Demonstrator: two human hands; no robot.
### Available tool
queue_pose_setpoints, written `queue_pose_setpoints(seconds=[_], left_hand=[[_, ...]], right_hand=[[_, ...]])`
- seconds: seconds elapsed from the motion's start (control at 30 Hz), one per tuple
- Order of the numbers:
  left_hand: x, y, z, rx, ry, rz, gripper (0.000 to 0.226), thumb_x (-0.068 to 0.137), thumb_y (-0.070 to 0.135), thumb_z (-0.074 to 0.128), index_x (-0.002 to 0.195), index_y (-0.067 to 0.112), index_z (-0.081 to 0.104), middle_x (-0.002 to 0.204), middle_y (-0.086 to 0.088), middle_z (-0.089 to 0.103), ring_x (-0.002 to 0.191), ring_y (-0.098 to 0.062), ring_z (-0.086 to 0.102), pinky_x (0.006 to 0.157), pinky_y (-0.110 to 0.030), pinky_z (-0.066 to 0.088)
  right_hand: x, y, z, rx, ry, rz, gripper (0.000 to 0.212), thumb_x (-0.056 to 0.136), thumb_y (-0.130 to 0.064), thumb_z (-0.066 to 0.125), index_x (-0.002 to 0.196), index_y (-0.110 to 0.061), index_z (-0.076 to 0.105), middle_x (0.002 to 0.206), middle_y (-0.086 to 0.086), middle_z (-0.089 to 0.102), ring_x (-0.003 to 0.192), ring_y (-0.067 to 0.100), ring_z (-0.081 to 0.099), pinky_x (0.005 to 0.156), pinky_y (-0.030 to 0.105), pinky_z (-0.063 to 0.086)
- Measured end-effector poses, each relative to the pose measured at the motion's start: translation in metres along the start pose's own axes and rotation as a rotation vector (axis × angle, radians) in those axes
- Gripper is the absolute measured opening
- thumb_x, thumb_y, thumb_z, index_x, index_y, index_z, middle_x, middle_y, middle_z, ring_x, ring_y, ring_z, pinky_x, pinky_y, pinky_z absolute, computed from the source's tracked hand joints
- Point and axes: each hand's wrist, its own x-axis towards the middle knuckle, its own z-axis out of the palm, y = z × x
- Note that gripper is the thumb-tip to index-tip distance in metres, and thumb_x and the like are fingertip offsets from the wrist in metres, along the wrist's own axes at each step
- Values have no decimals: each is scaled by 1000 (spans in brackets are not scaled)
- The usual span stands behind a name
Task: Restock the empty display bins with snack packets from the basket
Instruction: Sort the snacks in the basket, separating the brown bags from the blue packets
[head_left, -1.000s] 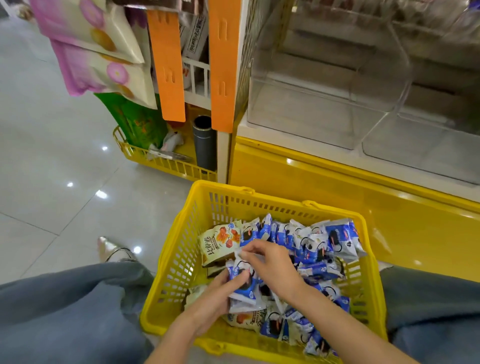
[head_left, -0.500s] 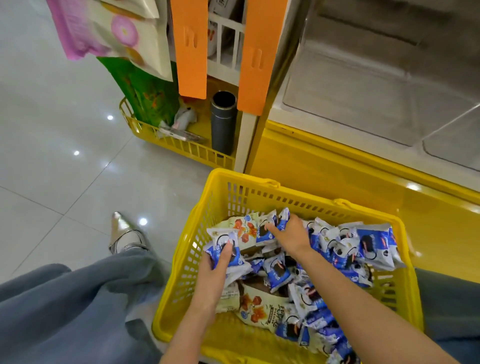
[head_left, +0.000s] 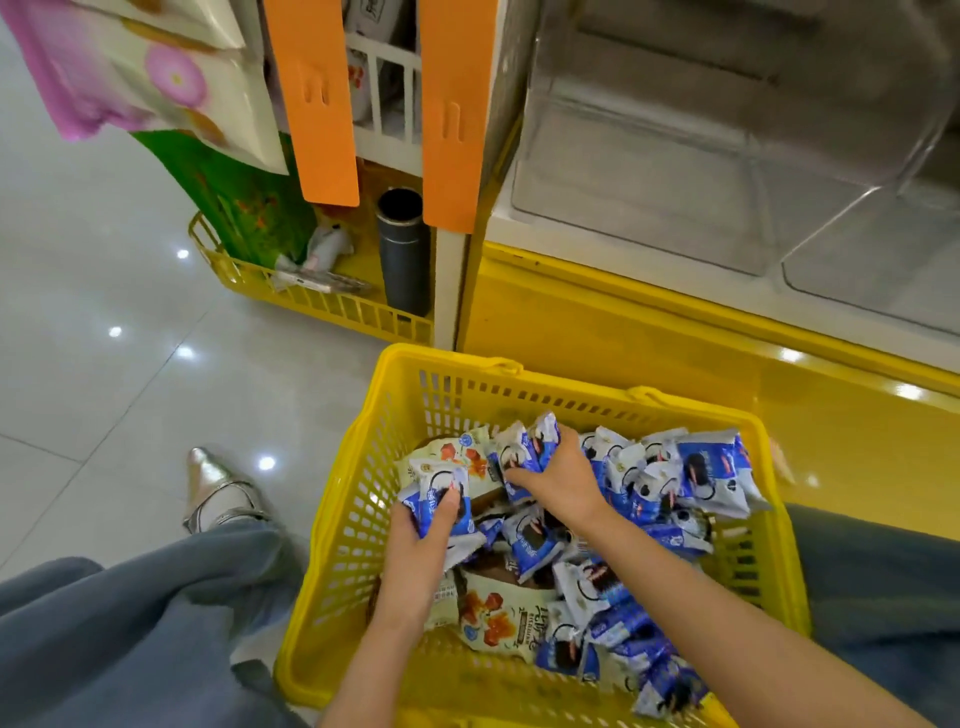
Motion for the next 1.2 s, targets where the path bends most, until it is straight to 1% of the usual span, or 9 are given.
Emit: queue_pose_setpoints(seconds=[0.1, 0.2, 0.43, 0.6, 0.7, 0.9, 1.03, 1.1, 1.2], left_hand=[[-11, 7, 19, 90, -102, 35, 52, 82, 51, 56, 124, 28, 36, 114, 18, 47, 92, 13, 47, 83, -14, 36], [-28, 9, 46, 218, -246, 89, 68, 87, 51, 51, 141, 18, 25, 147, 0, 33, 126, -6, 35, 97, -21, 27], [-61, -10, 117, 403, -559, 121, 69, 91, 54, 37, 145, 14, 19, 139, 9, 32, 126, -9, 35, 99, -20, 27], [-73, -43, 147, 788, -679, 196, 63, 98, 41, 37, 147, 9, 13, 152, -9, 21, 139, -22, 23, 112, -31, 23], [-75, -44, 151, 1038, -660, 293, 66, 98, 42, 35, 148, 9, 8, 152, -12, 21, 140, -27, 21, 112, -36, 25], [-66, 18, 90, 678, -363, 651, 42, 96, 42, 35, 137, 32, 33, 135, 14, 40, 121, 0, 39, 99, -19, 32], [-29, 51, 19, 558, 22, 698, 36, 94, 36, 37, 128, 26, 44, 122, 12, 45, 114, -6, 47, 98, -28, 39], [-9, 52, -14, 576, 203, 674, 33, 96, 26, 41, 127, 16, 47, 123, -2, 48, 117, -16, 45, 100, -33, 35], [10, 35, -54, 635, 276, 525, 34, 97, 17, 43, 129, 7, 46, 124, -14, 48, 118, -28, 44, 101, -38, 32]], right_hand=[[-30, 3, -36, 70, -20, -59, 88, 79, -24, 75, 145, -15, 17, 140, 2, 40, 113, 13, 52, 85, 8, 39], [-56, 10, -80, 9, 64, -146, 84, 80, -27, 74, 143, -20, 19, 125, -6, 45, 92, -4, 52, 74, 3, 41], [-102, 79, -138, -191, 164, -72, 82, 87, -32, 63, 145, -9, 10, 144, 12, 41, 125, 25, 49, 102, 41, 43], [-118, 121, -139, -514, 59, -87, 60, 91, -38, 57, 140, -14, 31, 137, 5, 44, 126, 18, 42, 104, 27, 34], [-121, 126, -134, -657, -10, -102, 62, 94, -40, 50, 145, -16, 24, 143, 1, 35, 133, 17, 32, 109, 25, 26], [-122, 85, -115, -506, 116, -396, 43, 98, -33, 45, 137, -22, 35, 136, -5, 41, 122, 6, 42, 97, 14, 31], [-100, 61, -63, -487, -86, -439, 41, 99, -31, 42, 139, -25, 34, 140, -6, 38, 73, -8, 50, 77, 11, 34], [-83, 52, -33, -463, -172, -409, 45, 99, -30, 43, 142, -23, 31, 145, -4, 34, 95, -1, 56, 91, 20, 39], [-62, 45, 12, -476, -294, -375, 50, 98, -27, 48, 144, -22, 30, 151, -1, 30, 135, 16, 35, 110, 29, 31]])
